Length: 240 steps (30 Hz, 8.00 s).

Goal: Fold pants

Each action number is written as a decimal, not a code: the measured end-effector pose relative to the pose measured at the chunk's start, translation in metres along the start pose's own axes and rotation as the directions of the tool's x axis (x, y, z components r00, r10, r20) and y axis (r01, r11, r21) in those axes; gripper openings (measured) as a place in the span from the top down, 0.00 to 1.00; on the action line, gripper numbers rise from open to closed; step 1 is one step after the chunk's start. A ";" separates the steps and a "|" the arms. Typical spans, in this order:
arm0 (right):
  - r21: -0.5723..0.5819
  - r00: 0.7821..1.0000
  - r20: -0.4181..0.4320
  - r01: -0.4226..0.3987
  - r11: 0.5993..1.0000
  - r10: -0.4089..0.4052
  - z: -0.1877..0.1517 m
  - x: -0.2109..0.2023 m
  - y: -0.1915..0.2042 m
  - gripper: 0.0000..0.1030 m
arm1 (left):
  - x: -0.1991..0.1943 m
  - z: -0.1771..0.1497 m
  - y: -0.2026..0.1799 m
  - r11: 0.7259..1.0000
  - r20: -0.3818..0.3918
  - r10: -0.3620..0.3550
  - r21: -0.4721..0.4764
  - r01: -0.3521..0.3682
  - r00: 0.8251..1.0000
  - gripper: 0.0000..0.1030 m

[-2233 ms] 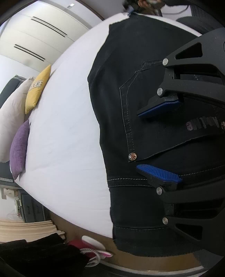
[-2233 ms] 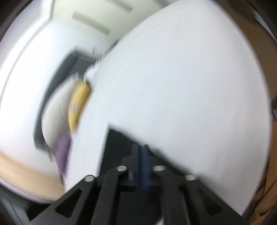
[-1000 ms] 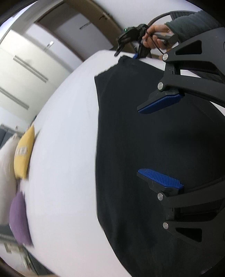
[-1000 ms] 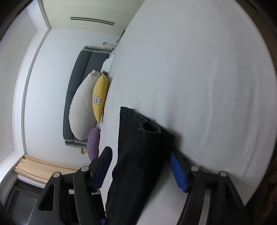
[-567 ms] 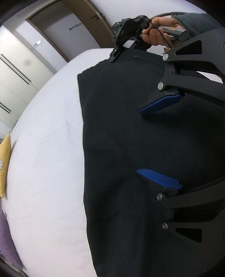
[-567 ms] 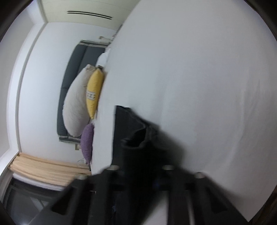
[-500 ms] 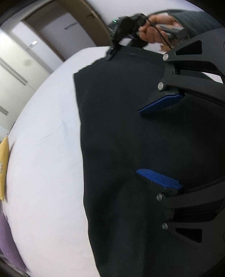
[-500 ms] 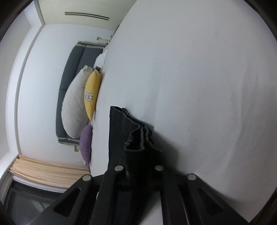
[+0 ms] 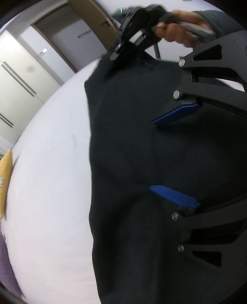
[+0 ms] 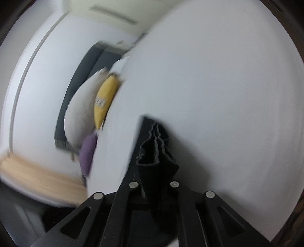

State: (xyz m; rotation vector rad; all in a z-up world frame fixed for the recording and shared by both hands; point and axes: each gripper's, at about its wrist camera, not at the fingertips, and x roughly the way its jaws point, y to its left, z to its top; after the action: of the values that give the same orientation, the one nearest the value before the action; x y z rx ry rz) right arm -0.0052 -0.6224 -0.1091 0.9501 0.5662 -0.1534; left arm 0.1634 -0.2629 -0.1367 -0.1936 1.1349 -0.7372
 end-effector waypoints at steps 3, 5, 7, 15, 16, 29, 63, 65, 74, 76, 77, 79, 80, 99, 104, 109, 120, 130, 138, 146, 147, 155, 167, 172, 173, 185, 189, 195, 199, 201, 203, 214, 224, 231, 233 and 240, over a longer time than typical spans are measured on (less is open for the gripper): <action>-0.471 0.996 -0.090 -0.056 0.880 0.015 -0.059 0.003 0.109 0.94 | -0.025 -0.002 0.017 0.990 0.041 -0.073 -0.122 0.077 0.996 0.37; -0.711 0.982 -0.181 -0.096 0.697 -0.050 -0.125 0.018 0.155 0.95 | -0.044 -0.009 0.035 0.966 0.087 -0.142 -0.205 0.157 0.986 0.26; -0.779 0.973 -0.204 -0.093 0.620 -0.111 -0.162 0.032 0.162 0.95 | -0.056 -0.017 0.050 0.951 0.097 -0.149 -0.260 0.170 0.984 0.25; -0.881 0.974 -0.059 0.052 0.470 -0.219 -0.216 0.029 0.165 0.95 | -0.072 -0.034 0.090 0.875 0.097 -0.221 -0.420 0.241 0.970 0.14; -0.889 0.976 -0.035 0.068 0.452 -0.215 -0.218 0.024 0.168 0.95 | -0.072 -0.032 0.090 0.872 0.094 -0.228 -0.423 0.246 0.969 0.14; -0.965 0.988 0.027 0.065 0.253 -0.153 -0.279 -0.008 0.204 0.95 | -0.068 -0.003 0.122 0.911 -0.073 -0.251 -0.355 0.210 0.965 0.74; -0.991 0.965 -0.124 -0.130 -0.012 -0.231 -0.358 0.031 0.226 0.90 | -0.079 -0.023 0.161 0.964 -0.110 -0.102 -0.256 0.071 0.989 0.88; -0.991 0.963 -0.132 -0.132 0.016 -0.235 -0.354 0.032 0.227 0.90 | -0.086 -0.023 0.165 0.967 -0.111 -0.084 -0.247 0.054 0.990 0.87; -0.896 0.894 -0.418 -0.375 0.238 -0.162 -0.293 -0.007 0.224 0.34 | -0.151 -0.014 0.152 0.955 0.040 0.207 -0.224 -0.193 0.977 0.46; -0.826 0.859 -0.502 -0.443 0.348 -0.098 -0.253 -0.016 0.218 0.34 | -0.154 -0.011 0.131 0.969 0.087 0.162 -0.201 -0.142 0.983 0.46; -0.776 0.839 -0.539 -0.461 0.429 -0.073 -0.224 -0.011 0.212 0.34 | -0.150 -0.010 0.112 0.981 0.103 0.114 -0.168 -0.096 0.988 0.46; -0.650 0.801 -0.599 -0.484 0.586 -0.002 -0.166 0.008 0.198 0.34 | -0.135 -0.009 0.081 0.993 0.109 0.044 -0.112 -0.032 0.993 0.46; -0.576 0.785 -0.618 -0.496 0.650 0.051 -0.138 0.017 0.188 0.34 | -0.125 -0.011 0.068 0.996 0.099 0.019 -0.087 -0.010 0.995 0.46; -0.150 0.535 -0.821 -0.538 0.830 0.199 -0.093 0.063 0.057 0.43 | -0.029 -0.057 0.039 0.997 0.029 0.043 -0.063 -0.041 0.999 0.46; -0.122 0.597 -0.758 -0.528 0.840 0.264 -0.083 0.021 0.061 0.41 | -0.033 -0.065 0.032 0.997 0.042 0.066 -0.044 -0.064 0.997 0.45; -0.190 0.686 -0.705 -0.424 0.886 0.177 -0.097 0.041 0.063 0.14 | -0.065 -0.086 0.032 0.996 0.081 0.061 -0.067 -0.055 0.995 0.41; -0.076 0.658 -0.596 -0.617 0.783 0.460 -0.108 -0.003 0.141 0.25 | -0.226 -0.184 0.070 0.954 0.370 0.154 -0.298 -0.040 0.916 0.11; -0.001 0.585 -0.652 -0.636 0.771 0.482 -0.163 0.040 0.183 0.25 | -0.268 -0.287 0.182 0.711 0.393 0.254 -0.695 0.105 0.884 0.10; 0.021 0.567 -0.653 -0.649 0.760 0.502 -0.166 0.041 0.195 0.25 | -0.236 -0.284 0.219 0.647 0.451 0.189 -0.725 0.235 0.872 0.12; 0.036 0.575 -0.638 -0.642 0.765 0.512 -0.155 0.046 0.185 0.25 | -0.210 -0.274 0.246 0.551 0.519 0.139 -0.748 0.369 0.843 0.58; 0.033 0.576 -0.642 -0.639 0.768 0.506 -0.156 0.049 0.185 0.25 | -0.208 -0.274 0.248 0.540 0.518 0.136 -0.754 0.376 0.845 0.64; -0.017 0.587 -0.702 -0.580 0.814 0.404 -0.165 0.078 0.192 0.25 | -0.202 -0.268 0.261 0.517 0.534 0.114 -0.752 0.409 0.838 0.86; -0.151 0.628 -0.766 -0.382 0.912 0.137 -0.189 0.144 0.173 0.32 | -0.255 -0.221 0.214 0.693 0.538 0.153 -0.657 0.298 0.829 0.87; -0.261 0.673 -0.730 -0.434 0.862 0.118 -0.201 0.126 0.181 0.27 | -0.269 -0.186 0.191 0.746 0.542 0.163 -0.615 0.256 0.824 0.87; -0.241 0.669 -0.732 -0.433 0.869 0.130 -0.198 0.125 0.180 0.27 | -0.274 -0.179 0.181 0.766 0.542 0.167 -0.597 0.238 0.823 0.87; -0.080 0.611 -0.727 -0.528 0.845 0.313 -0.107 0.065 0.159 0.20 | -0.210 -0.032 0.012 0.975 0.443 0.140 -0.220 -0.044 0.886 0.87; -0.020 0.609 -0.687 -0.562 0.827 0.396 -0.068 0.050 0.141 0.11 | -0.121 -0.016 -0.049 0.991 0.316 0.131 -0.042 -0.124 0.940 0.87; -0.072 0.628 -0.729 -0.465 0.882 0.272 -0.058 0.056 0.107 0.10 | -0.045 -0.025 -0.086 0.975 0.183 0.180 0.094 -0.199 0.966 0.87; -0.096 0.608 -0.766 -0.427 0.899 0.207 -0.073 0.067 0.100 0.11 | -0.037 -0.018 -0.087 0.961 0.188 0.214 0.134 -0.241 0.959 0.87; -0.112 0.610 -0.769 -0.423 0.899 0.191 -0.076 0.071 0.101 0.18 | -0.031 -0.019 -0.095 0.950 0.189 0.233 0.164 -0.265 0.954 0.87; -0.157 0.610 -0.776 -0.432 0.888 0.160 -0.077 0.073 0.105 0.56 | -0.025 -0.019 -0.100 0.944 0.186 0.244 0.178 -0.276 0.952 0.87; -0.251 0.662 -0.740 -0.435 0.865 0.117 -0.042 0.074 0.097 0.84 | 0.009 -0.033 -0.148 0.912 0.211 0.271 0.256 -0.321 0.939 0.87; -0.189 0.663 -0.738 -0.389 0.902 0.131 -0.047 0.092 0.060 0.84 | 0.053 -0.047 -0.164 0.906 0.120 0.283 0.293 -0.307 0.951 0.79; -0.142 0.694 -0.699 -0.369 0.918 0.171 -0.030 0.082 0.045 0.61 | 0.010 -0.064 -0.159 0.960 0.103 0.155 0.219 -0.175 0.982 0.36; -0.187 0.748 -0.651 -0.322 0.928 0.128 -0.017 0.068 0.046 0.41 | -0.017 -0.071 -0.152 0.971 0.119 0.116 0.194 -0.138 0.986 0.36; -0.192 0.673 -0.682 -0.542 0.818 0.285 -0.037 0.024 0.101 0.41 | -0.069 -0.078 -0.085 0.980 0.244 0.181 0.034 -0.195 0.953 0.35</action>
State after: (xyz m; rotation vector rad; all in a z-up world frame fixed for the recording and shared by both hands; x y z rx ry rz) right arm 0.0377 -0.5309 -0.0654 0.7045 0.9341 0.7207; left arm 0.0433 -0.2672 -0.0760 -0.1203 0.8861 -0.5590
